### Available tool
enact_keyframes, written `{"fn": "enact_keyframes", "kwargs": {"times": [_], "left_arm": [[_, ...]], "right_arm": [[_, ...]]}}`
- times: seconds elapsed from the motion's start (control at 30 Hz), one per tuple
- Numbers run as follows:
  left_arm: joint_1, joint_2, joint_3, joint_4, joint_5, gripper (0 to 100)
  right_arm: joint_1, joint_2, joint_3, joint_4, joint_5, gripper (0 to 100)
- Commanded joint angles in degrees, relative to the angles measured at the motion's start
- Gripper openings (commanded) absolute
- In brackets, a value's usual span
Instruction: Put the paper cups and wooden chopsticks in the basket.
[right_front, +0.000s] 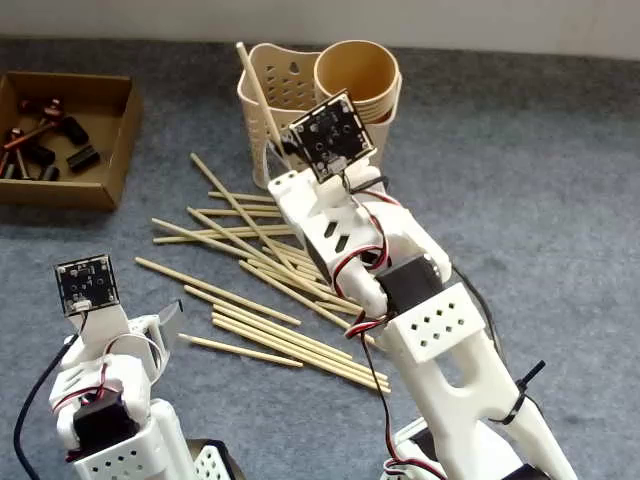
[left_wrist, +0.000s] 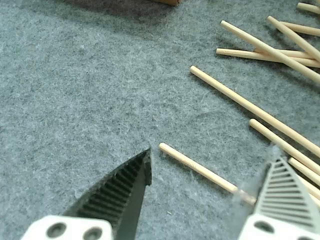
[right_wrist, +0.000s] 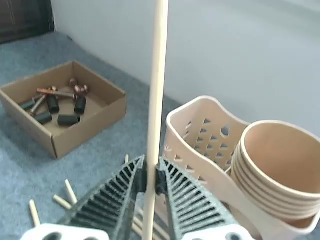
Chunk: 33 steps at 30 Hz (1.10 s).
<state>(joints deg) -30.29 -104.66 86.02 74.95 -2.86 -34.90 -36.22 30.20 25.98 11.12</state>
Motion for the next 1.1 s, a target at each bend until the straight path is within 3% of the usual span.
{"fn": "enact_keyframes", "kwargs": {"times": [0.0,0.37,0.7,1.07], "left_arm": [[-0.22,-0.48,-0.31,-0.18,-0.35,33],[-0.22,-0.48,-0.31,-0.18,-0.35,33],[-0.22,-0.48,-0.22,-0.18,-0.35,33],[-0.22,-0.48,-0.22,-0.18,-0.35,33]], "right_arm": [[0.66,-1.80,-2.15,-7.69,-0.26,0.5],[0.75,-1.10,-2.15,-26.33,-0.18,0.5],[4.70,12.00,-5.14,-43.03,-0.18,0.5],[6.81,20.00,-9.27,-46.81,-0.18,0.5]]}}
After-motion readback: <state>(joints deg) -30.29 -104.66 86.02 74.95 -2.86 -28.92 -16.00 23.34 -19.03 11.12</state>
